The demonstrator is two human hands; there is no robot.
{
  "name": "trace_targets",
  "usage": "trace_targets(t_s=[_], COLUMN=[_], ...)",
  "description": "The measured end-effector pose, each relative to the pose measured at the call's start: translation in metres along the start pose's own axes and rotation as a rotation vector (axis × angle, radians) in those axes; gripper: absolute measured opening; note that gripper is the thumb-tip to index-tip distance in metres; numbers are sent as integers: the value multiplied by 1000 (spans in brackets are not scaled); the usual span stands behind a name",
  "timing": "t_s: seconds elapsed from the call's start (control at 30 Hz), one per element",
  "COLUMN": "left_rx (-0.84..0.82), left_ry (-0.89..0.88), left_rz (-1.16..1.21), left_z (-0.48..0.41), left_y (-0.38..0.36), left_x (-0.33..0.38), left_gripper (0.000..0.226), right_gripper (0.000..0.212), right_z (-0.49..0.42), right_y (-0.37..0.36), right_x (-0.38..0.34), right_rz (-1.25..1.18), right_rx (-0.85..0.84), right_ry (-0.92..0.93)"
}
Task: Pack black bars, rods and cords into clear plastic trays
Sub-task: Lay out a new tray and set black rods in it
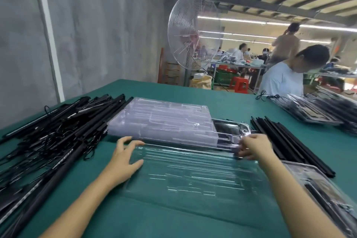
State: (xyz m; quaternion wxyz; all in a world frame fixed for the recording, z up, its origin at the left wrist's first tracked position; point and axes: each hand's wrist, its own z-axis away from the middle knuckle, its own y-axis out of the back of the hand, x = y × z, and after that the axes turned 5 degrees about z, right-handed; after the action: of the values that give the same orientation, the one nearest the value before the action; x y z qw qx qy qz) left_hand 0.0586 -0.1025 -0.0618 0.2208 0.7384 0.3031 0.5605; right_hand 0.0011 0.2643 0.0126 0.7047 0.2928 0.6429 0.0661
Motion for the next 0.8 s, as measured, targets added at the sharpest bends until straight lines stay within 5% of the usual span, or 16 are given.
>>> trace_targets(t_s=[0.07, 0.17, 0.3, 0.43, 0.53, 0.63, 0.8], left_rx=[10, 2, 95, 147, 191, 188, 165], left_ry=[18, -1, -37, -33, 0, 20, 66], left_rz=[59, 52, 85, 111, 114, 95, 60], left_z=[-2, -6, -9, -10, -10, -10, -11], left_y=[1, 0, 1, 0, 1, 0, 2], left_x=[-2, -4, -2, -3, -3, -2, -2], left_gripper=[51, 52, 35, 33, 32, 33, 28], right_gripper=[17, 17, 24, 27, 27, 32, 21], right_z=[-14, -32, -41, -47, -52, -56, -49], right_y=[15, 35, 37, 39, 40, 46, 52], right_x=[3, 17, 37, 44, 43, 35, 4], right_rz=[-63, 237, 753, 901, 811, 477, 194], right_rx=[181, 376, 293, 264, 310, 361, 533], right_ry=[-12, -17, -154, -143, -165, -199, -9])
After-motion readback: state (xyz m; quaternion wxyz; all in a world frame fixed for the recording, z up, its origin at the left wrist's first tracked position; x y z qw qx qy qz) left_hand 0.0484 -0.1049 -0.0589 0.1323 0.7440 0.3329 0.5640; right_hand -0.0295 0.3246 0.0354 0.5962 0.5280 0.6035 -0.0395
